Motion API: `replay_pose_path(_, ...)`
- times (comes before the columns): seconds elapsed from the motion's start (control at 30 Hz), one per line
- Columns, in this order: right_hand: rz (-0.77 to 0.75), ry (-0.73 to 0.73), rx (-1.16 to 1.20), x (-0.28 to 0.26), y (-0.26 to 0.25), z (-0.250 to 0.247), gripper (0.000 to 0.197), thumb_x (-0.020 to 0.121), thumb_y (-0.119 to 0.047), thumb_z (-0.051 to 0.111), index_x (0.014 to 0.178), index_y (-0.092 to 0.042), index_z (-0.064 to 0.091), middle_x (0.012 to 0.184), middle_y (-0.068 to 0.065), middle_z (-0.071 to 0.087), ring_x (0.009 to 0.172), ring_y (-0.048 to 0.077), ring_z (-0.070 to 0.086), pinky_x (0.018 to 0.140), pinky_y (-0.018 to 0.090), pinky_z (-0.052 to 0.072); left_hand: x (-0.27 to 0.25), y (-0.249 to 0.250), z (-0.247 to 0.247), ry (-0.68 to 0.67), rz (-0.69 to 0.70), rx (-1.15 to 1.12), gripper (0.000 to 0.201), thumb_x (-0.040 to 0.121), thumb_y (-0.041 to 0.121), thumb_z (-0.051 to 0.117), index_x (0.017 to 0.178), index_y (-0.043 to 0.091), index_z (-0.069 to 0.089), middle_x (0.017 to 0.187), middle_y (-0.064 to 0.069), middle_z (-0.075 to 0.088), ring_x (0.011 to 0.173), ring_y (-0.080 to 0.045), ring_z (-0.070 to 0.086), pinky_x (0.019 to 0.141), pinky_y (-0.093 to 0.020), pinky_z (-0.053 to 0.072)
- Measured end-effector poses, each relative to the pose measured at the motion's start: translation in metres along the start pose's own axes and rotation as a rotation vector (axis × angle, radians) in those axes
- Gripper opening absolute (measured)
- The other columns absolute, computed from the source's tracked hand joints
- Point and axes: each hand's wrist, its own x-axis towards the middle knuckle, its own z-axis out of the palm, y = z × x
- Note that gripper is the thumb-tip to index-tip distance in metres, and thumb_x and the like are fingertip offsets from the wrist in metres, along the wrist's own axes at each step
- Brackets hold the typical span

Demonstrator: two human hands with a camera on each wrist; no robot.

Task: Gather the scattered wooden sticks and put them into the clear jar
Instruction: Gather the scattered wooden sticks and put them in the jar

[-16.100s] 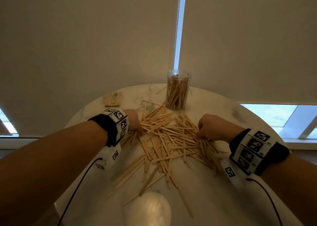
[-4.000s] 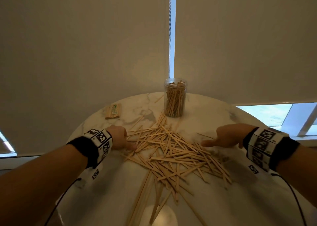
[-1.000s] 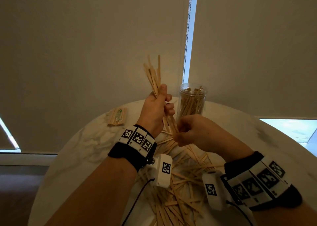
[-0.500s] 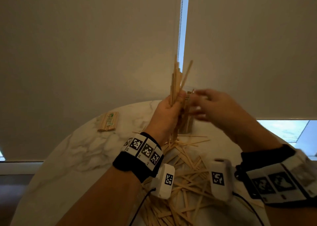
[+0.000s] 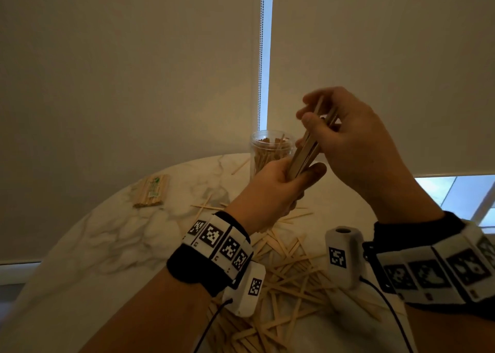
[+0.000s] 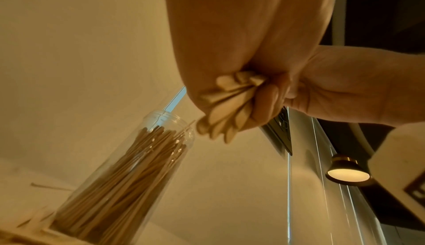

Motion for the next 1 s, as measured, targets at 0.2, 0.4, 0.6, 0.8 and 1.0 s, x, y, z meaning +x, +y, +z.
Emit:
replay_pose_path(0.2,-0.028,0.027,-0.103,-0.004,-0.006,0.006,0.027,0.101,-0.02,0.043,0.124,-0.026,0.055,0.11,-0.012,0.064,0.086,0.007,0.065,0.077,0.034,0.058,0.0,0.001,-0.002,0.048,0.032,0.099,0.044,0.099,0.031,0.057,0.102,-0.013,0.052,0.06,-0.012,0.037,0.048,-0.02,0.032,0.046,-0.03,0.031)
replay_pose_path(0.4,0.004,-0.12,-0.131,-0.013,-0.015,0.021,0.033,0.105,-0.035,0.04,0.132,-0.025,0.057,0.121,-0.005,0.064,0.105,0.008,0.059,0.091,0.03,0.051,0.0,-0.002,-0.01,0.127,0.041,0.081,0.026,0.101,0.024,0.053,0.08,0.008,0.051,0.053,0.003,0.04,0.044,-0.009,0.031,0.044,-0.021,0.029)
replay_pose_path(0.6,0.114,-0.222,0.068,-0.01,-0.015,0.019,0.05,0.102,-0.044,0.043,0.15,-0.033,0.035,0.144,-0.015,0.047,0.115,-0.003,0.05,0.088,0.015,0.04,-0.002,-0.001,-0.021,0.231,0.056,-0.043,0.033,0.099,0.038,0.053,0.092,0.006,0.058,0.058,0.005,0.048,0.047,-0.008,0.043,0.048,-0.024,0.038)
replay_pose_path(0.8,0.297,-0.762,-0.056,-0.021,-0.006,0.031,0.09,0.076,-0.051,0.078,0.147,-0.035,0.025,0.131,-0.002,0.06,0.107,0.015,0.064,0.092,0.035,0.053,0.008,0.007,-0.047,0.584,0.162,-0.53,0.024,0.103,0.027,0.05,0.085,0.015,0.039,0.06,0.003,0.034,0.046,-0.008,0.034,0.044,-0.022,0.034)
replay_pose_path(1.0,0.352,-0.617,0.097,-0.024,-0.012,0.05,0.018,0.092,-0.029,0.063,0.109,-0.022,0.058,0.09,0.008,0.067,0.068,0.012,0.059,0.067,0.029,0.053,0.008,0.007,-0.038,0.524,0.096,-0.623,0.025,0.105,0.031,0.045,0.112,0.007,0.046,0.075,-0.004,0.055,0.064,-0.017,0.055,0.064,-0.035,0.05)
